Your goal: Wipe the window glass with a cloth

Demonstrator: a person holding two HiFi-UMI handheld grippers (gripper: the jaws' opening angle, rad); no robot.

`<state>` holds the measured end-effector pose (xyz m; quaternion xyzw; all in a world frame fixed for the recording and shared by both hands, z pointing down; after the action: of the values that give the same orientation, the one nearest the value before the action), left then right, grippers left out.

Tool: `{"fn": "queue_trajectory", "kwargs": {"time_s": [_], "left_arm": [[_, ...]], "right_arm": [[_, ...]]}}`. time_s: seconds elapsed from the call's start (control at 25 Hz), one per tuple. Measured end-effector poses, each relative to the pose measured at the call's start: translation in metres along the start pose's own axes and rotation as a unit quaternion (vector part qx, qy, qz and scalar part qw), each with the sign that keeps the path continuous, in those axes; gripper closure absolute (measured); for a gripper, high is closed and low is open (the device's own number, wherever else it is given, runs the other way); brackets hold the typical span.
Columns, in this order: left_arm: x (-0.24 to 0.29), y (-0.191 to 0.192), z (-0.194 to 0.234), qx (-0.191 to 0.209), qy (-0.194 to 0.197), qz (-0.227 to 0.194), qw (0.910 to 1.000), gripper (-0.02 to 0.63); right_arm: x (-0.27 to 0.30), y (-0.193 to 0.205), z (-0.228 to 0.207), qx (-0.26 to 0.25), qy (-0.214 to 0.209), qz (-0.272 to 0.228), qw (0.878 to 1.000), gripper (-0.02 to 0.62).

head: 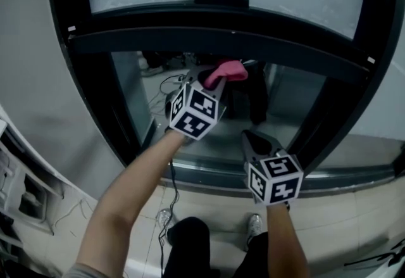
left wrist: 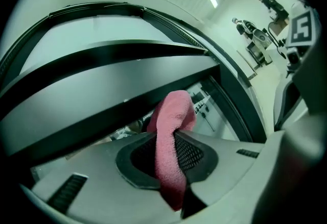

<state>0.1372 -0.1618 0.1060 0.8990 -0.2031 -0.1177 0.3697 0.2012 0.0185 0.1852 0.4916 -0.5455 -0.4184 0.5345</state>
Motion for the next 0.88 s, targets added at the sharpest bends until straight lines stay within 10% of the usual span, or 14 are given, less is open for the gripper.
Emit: {"fn": "queue_trajectory", "kwargs": {"time_s": [0.88], "left_arm": [[0.022, 0.001, 0.026, 0.017, -0.034, -0.034, 0.9987, 0.549]], "right_arm": [[0.033, -0.005, -0.018, 0.006, -0.009, -0.002, 1.0, 0.597]]}}
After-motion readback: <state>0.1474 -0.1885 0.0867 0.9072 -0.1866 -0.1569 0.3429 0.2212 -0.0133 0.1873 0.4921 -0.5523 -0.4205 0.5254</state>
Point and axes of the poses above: the fingertips, and each gripper's own axes: x forward along the fingers, z to its left, y out of its underside, the point moved 9 cm from there along -x, backward along the fingers, and after that the axes turned 9 degrees about x, right-handed, at the moved point
